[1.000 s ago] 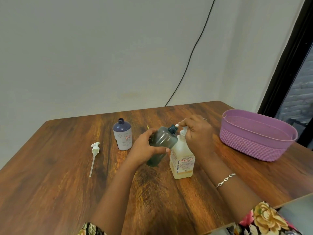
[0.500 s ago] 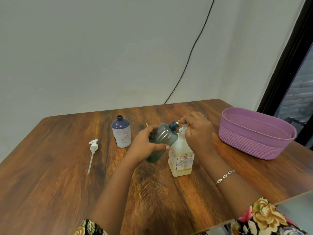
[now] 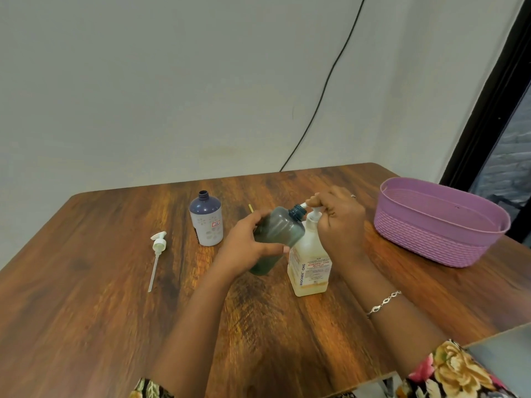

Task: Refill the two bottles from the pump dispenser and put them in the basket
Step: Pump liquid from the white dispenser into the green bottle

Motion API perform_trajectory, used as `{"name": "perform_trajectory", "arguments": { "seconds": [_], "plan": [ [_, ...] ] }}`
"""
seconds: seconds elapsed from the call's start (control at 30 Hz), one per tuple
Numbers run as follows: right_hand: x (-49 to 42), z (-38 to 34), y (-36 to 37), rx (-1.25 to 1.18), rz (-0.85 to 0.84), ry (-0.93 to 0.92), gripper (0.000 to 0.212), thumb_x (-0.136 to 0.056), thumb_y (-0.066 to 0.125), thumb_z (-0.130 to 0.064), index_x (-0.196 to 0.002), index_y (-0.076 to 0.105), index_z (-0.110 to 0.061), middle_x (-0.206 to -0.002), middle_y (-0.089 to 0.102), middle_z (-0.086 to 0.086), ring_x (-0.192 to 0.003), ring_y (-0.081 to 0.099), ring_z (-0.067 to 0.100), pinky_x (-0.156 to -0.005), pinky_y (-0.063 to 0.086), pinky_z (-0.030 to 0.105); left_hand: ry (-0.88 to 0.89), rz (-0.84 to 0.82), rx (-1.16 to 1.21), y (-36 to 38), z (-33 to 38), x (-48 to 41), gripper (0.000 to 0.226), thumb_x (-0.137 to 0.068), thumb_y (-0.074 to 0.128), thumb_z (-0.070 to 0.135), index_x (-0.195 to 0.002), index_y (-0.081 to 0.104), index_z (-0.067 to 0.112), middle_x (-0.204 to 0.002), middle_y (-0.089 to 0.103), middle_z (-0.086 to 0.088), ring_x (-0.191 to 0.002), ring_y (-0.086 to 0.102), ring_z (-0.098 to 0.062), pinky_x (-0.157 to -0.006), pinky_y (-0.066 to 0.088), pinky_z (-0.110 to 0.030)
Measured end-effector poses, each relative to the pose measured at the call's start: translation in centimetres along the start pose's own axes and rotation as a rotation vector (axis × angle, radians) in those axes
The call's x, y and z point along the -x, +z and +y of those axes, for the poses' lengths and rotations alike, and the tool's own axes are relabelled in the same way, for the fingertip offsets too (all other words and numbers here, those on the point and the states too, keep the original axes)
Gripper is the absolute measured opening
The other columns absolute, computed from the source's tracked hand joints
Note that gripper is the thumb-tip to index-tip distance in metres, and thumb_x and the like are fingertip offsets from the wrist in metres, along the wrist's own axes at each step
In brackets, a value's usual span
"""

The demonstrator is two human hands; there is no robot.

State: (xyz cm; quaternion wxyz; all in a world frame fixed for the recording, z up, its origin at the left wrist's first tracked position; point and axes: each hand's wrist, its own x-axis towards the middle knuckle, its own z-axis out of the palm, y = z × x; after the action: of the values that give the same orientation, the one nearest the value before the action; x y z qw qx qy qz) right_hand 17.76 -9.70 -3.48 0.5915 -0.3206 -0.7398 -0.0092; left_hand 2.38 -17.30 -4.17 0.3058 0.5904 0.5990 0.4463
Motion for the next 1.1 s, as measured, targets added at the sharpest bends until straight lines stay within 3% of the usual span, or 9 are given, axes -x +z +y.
{"name": "perform_trajectory", "arguments": {
  "seconds": [0.1,0.23,0.43,0.53,0.67,0.73,0.83,1.1],
  "plan": [
    [0.1,0.6,0.3,0.000,0.004,-0.008,0.033,-0.070,0.035,-0.009,-0.064,0.067,0.000,-0.064,0.062,0.010,-0.061,0.057,0.024,-0.054,0.050,0.040,0.003,0.007,-0.007,0.1,-0.3,0.0,0.067,-0.071,0.077,0.019,-0.129,0.045,0.025,-0.117,0.049,0.008,-0.108,0.048,-0.013,-0.090,0.043,-0.031],
    [0.3,0.8,0.0,-0.037,-0.013,0.040,0.025,-0.073,0.046,0.004,-0.073,0.071,-0.002,-0.070,0.065,0.008,-0.064,0.060,0.022,-0.056,0.050,0.038,-0.006,0.036,0.009,0.1,-0.1,0.0,0.061,-0.068,0.079,0.019,-0.120,0.046,0.028,-0.117,0.050,0.008,-0.108,0.049,-0.012,-0.093,0.044,-0.033],
    [-0.8,0.7,-0.3,-0.039,-0.005,-0.009,0.035,-0.074,0.037,-0.012,-0.067,0.069,-0.001,-0.065,0.064,0.008,-0.060,0.059,0.023,-0.054,0.050,0.037,0.012,0.033,-0.007,0.0,0.2,-0.2,0.056,-0.069,0.078,0.020,-0.113,0.045,0.030,-0.111,0.050,0.010,-0.106,0.050,-0.012,-0.093,0.045,-0.033],
    [-0.1,0.9,0.4,-0.020,0.012,-0.031,0.032,-0.071,0.036,-0.005,-0.062,0.066,0.001,-0.062,0.062,0.009,-0.059,0.058,0.024,-0.053,0.049,0.040,0.011,0.025,-0.020,0.0,0.0,-0.4,0.059,-0.069,0.078,0.021,-0.118,0.047,0.029,-0.115,0.052,0.008,-0.107,0.050,-0.012,-0.092,0.046,-0.032],
    [0.3,1.2,0.2,-0.034,0.007,0.003,0.024,-0.071,0.048,0.009,-0.067,0.069,-0.001,-0.066,0.064,0.008,-0.062,0.059,0.021,-0.057,0.048,0.035,-0.005,0.027,-0.023,0.0,0.0,-0.3,0.064,-0.068,0.079,0.022,-0.124,0.047,0.025,-0.118,0.051,0.007,-0.109,0.050,-0.013,-0.091,0.045,-0.031],
    [-0.3,0.9,-0.2,-0.067,0.002,0.009,0.028,-0.074,0.043,0.000,-0.070,0.070,-0.001,-0.068,0.065,0.009,-0.063,0.060,0.022,-0.060,0.049,0.032,0.002,0.034,-0.016,-0.1,0.2,-0.3,0.064,-0.068,0.079,0.022,-0.124,0.048,0.025,-0.118,0.052,0.006,-0.108,0.050,-0.013,-0.090,0.045,-0.031],
    [-1.0,0.4,-0.5,-0.067,0.010,-0.001,0.037,-0.074,0.036,-0.012,-0.068,0.070,0.001,-0.066,0.065,0.010,-0.061,0.060,0.025,-0.058,0.051,0.040,0.003,0.037,-0.021,-0.2,0.4,-0.3,0.063,-0.069,0.078,0.022,-0.124,0.047,0.024,-0.119,0.051,0.006,-0.108,0.050,-0.014,-0.091,0.045,-0.031],
    [0.2,1.0,0.2,-0.005,0.004,-0.037,0.029,-0.072,0.041,-0.001,-0.067,0.069,-0.001,-0.067,0.065,0.008,-0.062,0.061,0.022,-0.060,0.046,0.027,-0.001,0.027,-0.023,-0.2,0.4,0.0,0.061,-0.069,0.078,0.020,-0.123,0.048,0.024,-0.117,0.052,0.005,-0.107,0.051,-0.014,-0.093,0.046,-0.035]
  ]
}}
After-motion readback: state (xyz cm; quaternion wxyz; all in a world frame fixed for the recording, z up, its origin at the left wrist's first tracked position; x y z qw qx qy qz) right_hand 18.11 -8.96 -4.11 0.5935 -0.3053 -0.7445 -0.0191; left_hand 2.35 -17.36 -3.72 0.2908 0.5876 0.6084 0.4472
